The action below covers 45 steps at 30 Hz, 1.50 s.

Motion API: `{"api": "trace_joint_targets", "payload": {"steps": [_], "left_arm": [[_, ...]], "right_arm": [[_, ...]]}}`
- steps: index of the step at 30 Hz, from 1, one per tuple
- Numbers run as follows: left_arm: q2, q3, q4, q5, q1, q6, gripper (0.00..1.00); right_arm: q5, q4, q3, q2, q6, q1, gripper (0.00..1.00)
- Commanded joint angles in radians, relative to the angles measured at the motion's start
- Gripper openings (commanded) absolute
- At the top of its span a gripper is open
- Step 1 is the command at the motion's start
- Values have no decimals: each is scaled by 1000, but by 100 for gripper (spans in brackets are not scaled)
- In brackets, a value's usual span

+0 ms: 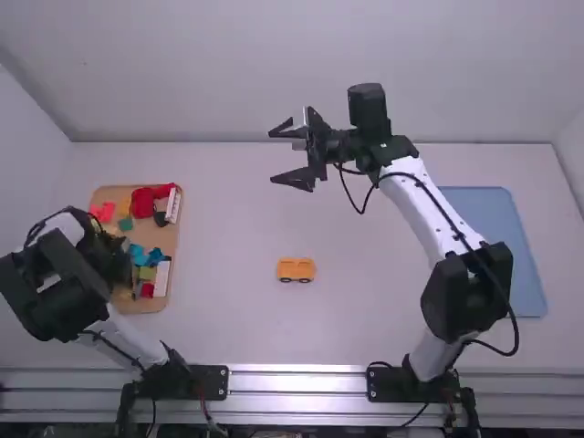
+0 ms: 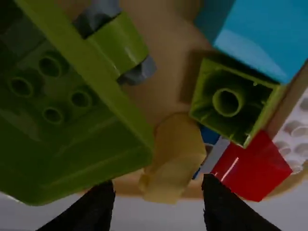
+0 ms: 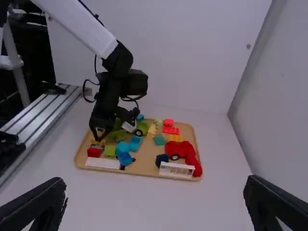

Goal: Assemble lego blocks to make yellow taxi

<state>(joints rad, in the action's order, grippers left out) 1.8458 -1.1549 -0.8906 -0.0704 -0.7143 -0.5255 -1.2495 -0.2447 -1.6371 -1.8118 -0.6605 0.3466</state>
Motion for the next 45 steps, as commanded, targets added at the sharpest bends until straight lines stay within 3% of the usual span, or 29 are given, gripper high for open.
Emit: {"api": "trace_joint_targets", "payload": {"steps": [1, 6, 7, 9, 16, 21, 34, 45], "left_arm": [[2, 37, 11, 25, 1, -34, 44], [2, 73, 29, -37, -6, -37, 43], [2, 77, 37, -51, -6, -12, 50], [2, 77, 48, -44, -3, -2, 51], [2, 101, 121, 10, -3, -3, 46], [2, 125, 134, -68, -10, 23, 42], [2, 150, 171, 10, -11, -6, 46], [2, 176, 192, 2, -6, -21, 39]], "right_arm": [[-6, 2, -32, 19, 6, -1, 99], [-6, 2, -32, 19, 6, -2, 99], [-6, 3, -32, 19, 6, -2, 99], [-6, 3, -32, 19, 6, -2, 99], [-6, 2, -32, 19, 6, -2, 99], [-5, 2, -32, 19, 5, -4, 99], [-6, -5, -32, 19, 6, -33, 99], [-6, -2, -32, 19, 6, -35, 99]]}}
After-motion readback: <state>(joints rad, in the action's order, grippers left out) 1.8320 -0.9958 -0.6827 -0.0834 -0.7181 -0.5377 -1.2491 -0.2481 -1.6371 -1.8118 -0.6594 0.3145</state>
